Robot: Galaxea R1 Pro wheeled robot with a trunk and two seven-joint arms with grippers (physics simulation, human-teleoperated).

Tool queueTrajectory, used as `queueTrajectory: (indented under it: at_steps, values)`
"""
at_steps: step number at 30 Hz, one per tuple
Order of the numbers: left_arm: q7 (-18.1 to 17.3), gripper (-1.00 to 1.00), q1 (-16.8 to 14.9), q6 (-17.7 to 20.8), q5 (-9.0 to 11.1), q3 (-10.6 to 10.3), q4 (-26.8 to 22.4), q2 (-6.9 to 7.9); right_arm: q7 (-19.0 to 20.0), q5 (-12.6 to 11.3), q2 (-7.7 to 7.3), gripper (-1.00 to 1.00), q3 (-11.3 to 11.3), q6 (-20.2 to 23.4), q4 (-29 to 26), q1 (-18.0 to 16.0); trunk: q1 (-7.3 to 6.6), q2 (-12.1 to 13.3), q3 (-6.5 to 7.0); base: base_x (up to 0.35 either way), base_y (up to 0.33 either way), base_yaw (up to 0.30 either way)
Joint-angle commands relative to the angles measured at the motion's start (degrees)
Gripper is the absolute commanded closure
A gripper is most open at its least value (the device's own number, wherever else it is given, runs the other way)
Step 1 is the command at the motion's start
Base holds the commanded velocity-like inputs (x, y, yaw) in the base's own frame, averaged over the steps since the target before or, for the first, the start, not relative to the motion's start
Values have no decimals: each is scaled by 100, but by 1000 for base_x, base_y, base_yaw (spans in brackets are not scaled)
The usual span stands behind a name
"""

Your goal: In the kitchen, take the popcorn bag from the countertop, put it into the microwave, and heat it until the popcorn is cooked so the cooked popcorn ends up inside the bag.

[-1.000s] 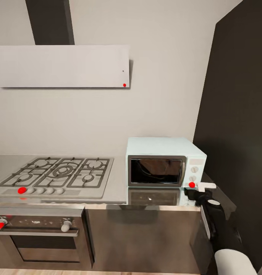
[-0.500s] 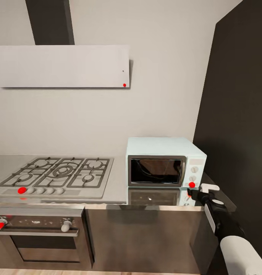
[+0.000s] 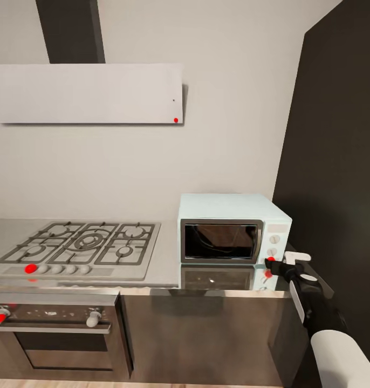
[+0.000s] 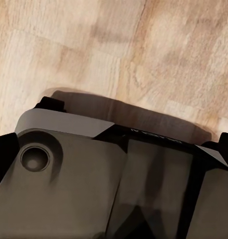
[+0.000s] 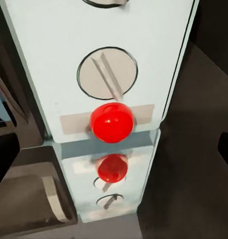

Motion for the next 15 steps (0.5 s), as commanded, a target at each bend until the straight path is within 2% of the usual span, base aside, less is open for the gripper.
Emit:
queueTrajectory:
  at_steps: [1, 4, 8, 10, 15]
  values:
    - [-6, -100, -5, -20, 56, -49, 7, -2, 56, 64, 7, -100, -21, 38, -11, -5, 1, -6, -8, 0, -88, 0]
    - [1, -100, -5, -22, 67, -49, 7, -2, 58, 69, 7, -100, -25, 45, -12, -5, 1, -6, -8, 0, -179, 0]
    - [2, -100, -5, -22, 69, -48, 7, -2, 59, 76, 3, -100, -25, 40, -12, -5, 1, -6, -8, 0, -38, 0]
    - [2, -100, -5, -29, 80, -40, 7, 1, 56, 140, 46, -100, -11, 64, 54, -5, 1, -6, -8, 0, 0, 0]
    - [2, -100, -5, -29, 78, -39, 7, 4, 125, 292, 42, -100, -10, 58, 215, -5, 1, -6, -8, 0, 0, 0]
